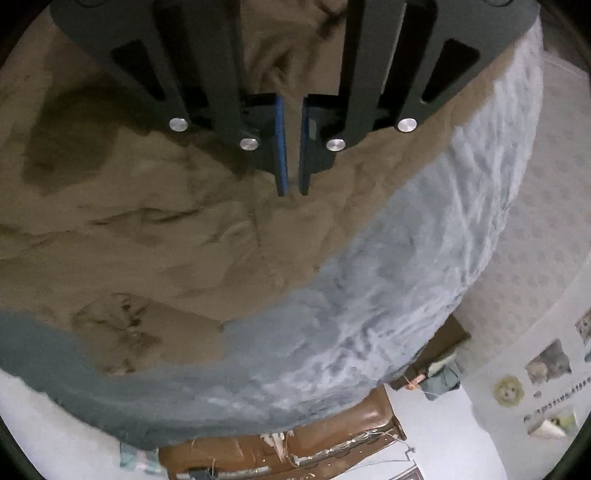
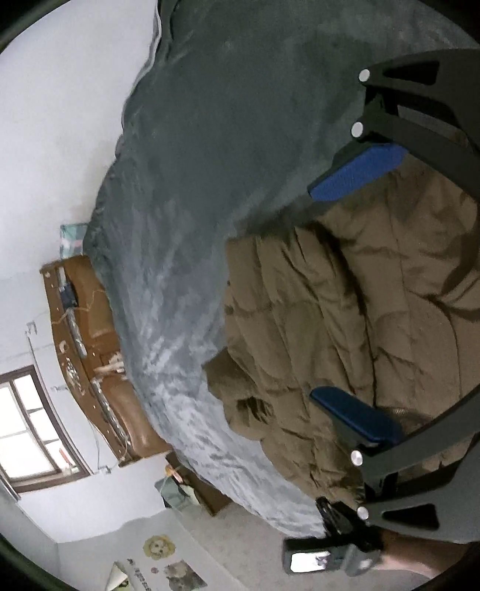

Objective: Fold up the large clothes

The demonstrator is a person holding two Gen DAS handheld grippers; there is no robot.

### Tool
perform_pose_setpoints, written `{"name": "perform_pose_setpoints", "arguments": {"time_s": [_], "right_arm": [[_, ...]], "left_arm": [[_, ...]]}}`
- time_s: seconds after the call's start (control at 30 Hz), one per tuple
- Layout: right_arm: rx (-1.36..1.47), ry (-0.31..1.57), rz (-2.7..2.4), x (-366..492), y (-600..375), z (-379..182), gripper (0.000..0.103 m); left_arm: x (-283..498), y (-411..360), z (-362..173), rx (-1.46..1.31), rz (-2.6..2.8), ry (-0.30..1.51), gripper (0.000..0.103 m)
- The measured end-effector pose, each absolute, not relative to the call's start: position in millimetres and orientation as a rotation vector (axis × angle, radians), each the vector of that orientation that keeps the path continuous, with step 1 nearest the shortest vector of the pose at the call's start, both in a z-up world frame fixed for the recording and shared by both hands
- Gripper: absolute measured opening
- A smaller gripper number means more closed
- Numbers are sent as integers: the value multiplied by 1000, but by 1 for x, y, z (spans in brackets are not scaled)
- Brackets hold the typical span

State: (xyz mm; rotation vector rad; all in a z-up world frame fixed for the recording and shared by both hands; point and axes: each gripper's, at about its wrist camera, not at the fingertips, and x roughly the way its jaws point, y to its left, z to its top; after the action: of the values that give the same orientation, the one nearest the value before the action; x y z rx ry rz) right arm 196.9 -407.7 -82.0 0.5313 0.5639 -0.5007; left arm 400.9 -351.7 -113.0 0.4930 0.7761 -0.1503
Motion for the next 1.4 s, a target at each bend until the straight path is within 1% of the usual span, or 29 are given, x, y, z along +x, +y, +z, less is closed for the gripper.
{"name": "perform_pose_setpoints", "arguments": {"time_s": [0.03, 0.07, 0.1, 0.13, 0.17, 0.2, 0.23, 0.3, 0.5, 0.57, 0.6, 0.77, 0.8, 0.9, 0.97, 1.03, 1.07, 1.13, 1.23, 1.3, 1.37, 1.4], "right_arm": [[525, 577, -487, 201, -406, -85, 101], [513, 591, -484, 203, -405, -87, 101], [493, 619, -498, 208, -403, -93, 101], [485, 634, -505, 207, -403, -94, 101], [482, 651, -512, 209, -404, -97, 101], [493, 652, -515, 207, -405, -97, 101], [508, 646, -514, 206, -407, -97, 101], [539, 631, -500, 205, -408, -95, 101], [520, 635, -507, 207, -408, -94, 101], [529, 640, -504, 208, -410, -96, 101], [528, 640, -507, 209, -411, -96, 101], [542, 626, -515, 207, -416, -95, 101], [543, 628, -514, 208, -416, -96, 101], [531, 646, -509, 213, -416, -101, 101], [525, 656, -515, 214, -418, -103, 101], [530, 656, -522, 214, -420, -104, 101], [532, 654, -523, 214, -421, -104, 101], [531, 650, -527, 214, -423, -104, 101], [526, 648, -547, 213, -427, -106, 101], [505, 645, -561, 215, -428, -108, 101], [468, 655, -562, 224, -428, -114, 101], [456, 667, -559, 230, -428, -119, 101]], "left_arm": [[403, -351, -114, 495, -144, 783, 14], [405, -347, -116, 463, -170, 821, 18], [405, -346, -117, 431, -192, 851, 31], [400, -344, -119, 382, -228, 885, 56], [396, -344, -119, 361, -243, 887, 69], [390, -347, -119, 349, -245, 875, 85], [384, -350, -120, 337, -259, 864, 95], [380, -360, -123, 297, -307, 872, 100], [379, -372, -129, 217, -318, 871, 99], [370, -363, -125, 220, -321, 856, 91], [367, -359, -121, 206, -305, 834, 89], [350, -324, -104, 0, -296, 771, 89], [346, -325, -104, 2, -319, 772, 90], [343, -357, -118, 136, -381, 818, 90], [343, -372, -128, 196, -394, 843, 74], [349, -387, -143, 239, -427, 907, 15], [349, -387, -147, 258, -426, 917, 2], [350, -391, -146, 312, -415, 900, 1], [359, -384, -131, 378, -303, 808, 1], [372, -372, -130, 380, -250, 826, 2], [376, -371, -139, 432, -244, 856, 15], [373, -371, -145, 473, -235, 854, 28]]}}
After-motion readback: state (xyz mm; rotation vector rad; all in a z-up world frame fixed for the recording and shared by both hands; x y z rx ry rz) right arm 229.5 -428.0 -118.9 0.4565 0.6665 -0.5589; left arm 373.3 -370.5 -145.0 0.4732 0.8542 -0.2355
